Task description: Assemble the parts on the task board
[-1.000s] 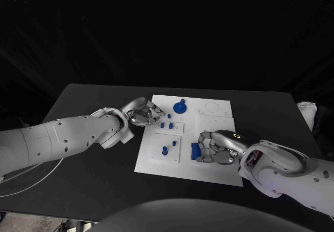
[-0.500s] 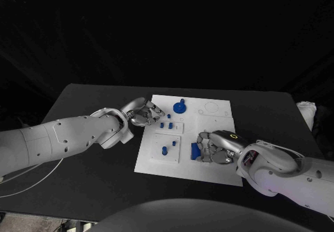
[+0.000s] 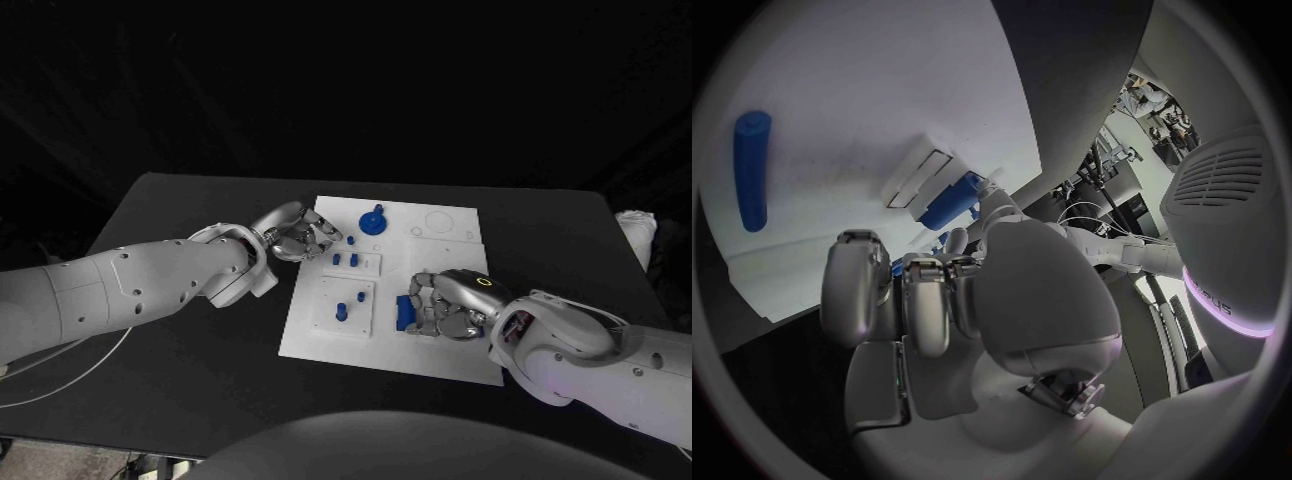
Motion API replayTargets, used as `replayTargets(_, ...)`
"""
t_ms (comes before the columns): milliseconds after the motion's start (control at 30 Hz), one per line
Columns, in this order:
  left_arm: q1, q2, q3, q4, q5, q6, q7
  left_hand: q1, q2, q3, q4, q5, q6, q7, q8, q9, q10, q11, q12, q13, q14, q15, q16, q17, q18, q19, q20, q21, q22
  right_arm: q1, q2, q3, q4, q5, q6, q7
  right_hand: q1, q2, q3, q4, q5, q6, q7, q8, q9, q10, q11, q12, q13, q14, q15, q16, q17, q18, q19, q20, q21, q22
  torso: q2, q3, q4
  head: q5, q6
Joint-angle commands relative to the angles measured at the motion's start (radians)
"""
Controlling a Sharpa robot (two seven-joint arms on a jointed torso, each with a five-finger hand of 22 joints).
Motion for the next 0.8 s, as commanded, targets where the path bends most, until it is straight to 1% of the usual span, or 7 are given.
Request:
replayTargets(33, -0.001, 0.003, 0.001, 0.002, 0.000, 0.010, 0.006, 0.011, 0.000, 0.007, 0.000, 0.004, 0.004, 0.001, 0.005, 0.001, 0.008, 0.000, 0.005, 0.001, -0.004, 0.002, -0.002, -0.001, 0.020, -0.005, 0.001, 0.005, 0.104, -0.003, 0.003, 0.000, -0.003, -0.006, 0.007, -0.017, -0.012, -0.032, 0.015, 0.037, -0.065, -0.001, -0.006, 0.013, -0.004, 0.106, -0.006, 0.004, 0.263, 0.104, -0.006, 0.003, 0.263, -0.003, -0.007, -0.003, -0.002, 0.178, 0.000, 0.0001, -0.0001, 0.000, 0.000)
replayTargets(200, -0.001, 0.002, 0.001, 0.002, 0.000, 0.011, 0.005, 0.011, 0.000, 0.007, 0.000, 0.004, 0.004, 0.001, 0.005, 0.001, 0.008, 0.000, 0.005, 0.001, -0.004, 0.002, -0.002, -0.001, 0.020, -0.005, 0.001, 0.005, 0.104, -0.008, 0.006, 0.000, -0.006, 0.004, 0.019, -0.016, -0.067, -0.109, 0.003, 0.079, -0.108, -0.005, -0.009, 0.022, -0.010, 0.106, -0.010, 0.004, 0.263, 0.104, -0.009, 0.003, 0.263, -0.003, -0.009, -0.006, -0.005, 0.177, 0.000, 0.0002, 0.0006, 0.001, 0.000)
replayTargets(500, -0.002, -0.001, 0.001, 0.004, 0.000, 0.005, 0.011, 0.010, 0.000, 0.007, 0.001, 0.004, 0.005, 0.002, 0.006, 0.002, 0.009, 0.001, 0.006, 0.001, -0.005, 0.003, -0.002, -0.001, 0.020, -0.006, 0.001, 0.003, 0.104, -0.011, -0.020, 0.000, 0.002, 0.027, -0.104, 0.058, -0.156, -0.130, -0.177, 0.081, -0.106, -0.025, -0.011, 0.018, -0.027, 0.106, -0.014, 0.004, 0.263, 0.104, -0.013, 0.003, 0.263, -0.006, -0.006, -0.010, 0.008, 0.181, -0.001, -0.0003, 0.0001, 0.005, 0.000)
replayTargets(567, -0.002, -0.002, 0.001, 0.004, 0.000, 0.002, 0.015, 0.010, 0.000, 0.007, 0.001, 0.005, 0.005, 0.002, 0.006, 0.002, 0.009, 0.001, 0.006, 0.001, -0.005, 0.003, -0.002, -0.001, 0.020, -0.006, 0.001, 0.005, 0.104, -0.010, -0.038, 0.000, 0.010, 0.051, -0.156, 0.097, -0.158, -0.122, -0.169, 0.080, -0.103, -0.032, -0.006, -0.031, -0.071, 0.106, -0.013, 0.004, 0.263, 0.104, -0.013, 0.003, 0.263, -0.011, 0.006, -0.011, 0.035, 0.188, -0.001, -0.0003, 0.0005, 0.006, 0.000)
replayTargets(633, -0.002, -0.003, 0.001, 0.005, 0.001, -0.001, 0.018, 0.010, 0.000, 0.007, 0.001, 0.005, 0.005, 0.002, 0.006, 0.002, 0.009, 0.001, 0.006, 0.001, -0.005, 0.003, -0.002, -0.001, 0.020, -0.005, 0.001, 0.006, 0.104, -0.004, -0.064, 0.000, 0.024, 0.081, -0.203, 0.142, -0.128, -0.090, -0.137, 0.080, -0.086, -0.028, 0.014, -0.159, -0.186, 0.106, -0.003, 0.004, 0.263, 0.104, -0.001, 0.003, 0.263, -0.020, 0.023, -0.007, 0.075, 0.199, -0.001, -0.0001, 0.0010, 0.006, 0.000)
replayTargets(700, -0.002, -0.005, 0.001, 0.006, 0.003, -0.003, 0.020, 0.010, 0.000, 0.007, 0.001, 0.005, 0.005, 0.002, 0.006, 0.002, 0.009, 0.001, 0.006, 0.001, -0.005, 0.003, -0.002, -0.001, 0.020, -0.005, 0.001, 0.006, 0.104, 0.008, -0.093, 0.000, 0.038, 0.100, -0.216, 0.172, -0.081, -0.046, -0.109, 0.082, 0.028, -0.035, 0.036, -0.285, -0.298, 0.106, 0.007, 0.004, 0.263, 0.104, 0.004, 0.003, 0.263, -0.026, 0.033, 0.006, 0.101, 0.206, -0.001, 0.0000, 0.0004, 0.008, 0.000)
replayTargets(800, -0.002, -0.007, 0.001, 0.006, 0.008, -0.005, 0.021, 0.010, 0.000, 0.007, 0.001, 0.005, 0.005, 0.002, 0.006, 0.002, 0.009, 0.001, 0.006, 0.001, -0.005, 0.003, -0.002, -0.001, 0.020, -0.005, 0.001, 0.006, 0.104, 0.034, -0.142, 0.000, 0.059, 0.117, -0.174, 0.185, -0.028, -0.012, -0.091, 0.060, 0.181, -0.028, 0.043, -0.393, -0.404, 0.106, 0.020, 0.004, 0.263, 0.104, 0.015, 0.003, 0.263, -0.029, 0.039, 0.010, 0.120, 0.211, -0.001, -0.0001, -0.0009, 0.006, 0.000)
